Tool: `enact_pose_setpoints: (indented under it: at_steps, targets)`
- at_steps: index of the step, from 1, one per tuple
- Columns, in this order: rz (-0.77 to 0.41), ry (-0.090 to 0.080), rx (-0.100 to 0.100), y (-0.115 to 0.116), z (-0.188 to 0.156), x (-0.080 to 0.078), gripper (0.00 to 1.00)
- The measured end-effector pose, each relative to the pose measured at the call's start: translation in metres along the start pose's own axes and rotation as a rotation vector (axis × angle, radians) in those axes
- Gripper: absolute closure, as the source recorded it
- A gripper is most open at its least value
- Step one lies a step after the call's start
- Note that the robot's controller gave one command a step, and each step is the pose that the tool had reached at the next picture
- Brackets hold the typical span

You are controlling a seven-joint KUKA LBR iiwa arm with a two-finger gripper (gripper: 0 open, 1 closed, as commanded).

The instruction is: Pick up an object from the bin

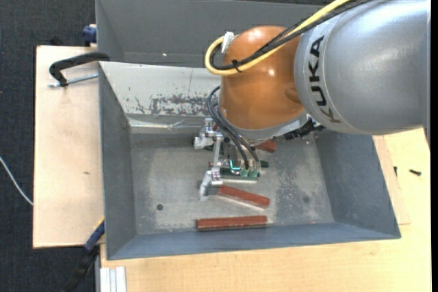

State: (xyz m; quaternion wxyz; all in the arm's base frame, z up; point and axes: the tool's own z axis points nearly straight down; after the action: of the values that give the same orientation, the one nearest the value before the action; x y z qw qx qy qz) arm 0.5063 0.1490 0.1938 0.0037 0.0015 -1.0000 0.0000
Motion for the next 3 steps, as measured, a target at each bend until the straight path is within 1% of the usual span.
enact_pose_setpoints:
  at_steps: [1, 2, 3]
  targets:
    - [0.002, -0.008, -0.002, -0.001, -0.004, -0.002, 0.0]
    - [-0.057, -0.013, -0.001, -0.06, 0.078, -0.009, 0.0]
    - [-0.014, -0.008, -0.002, -0.077, 0.083, -0.012, 0.0]
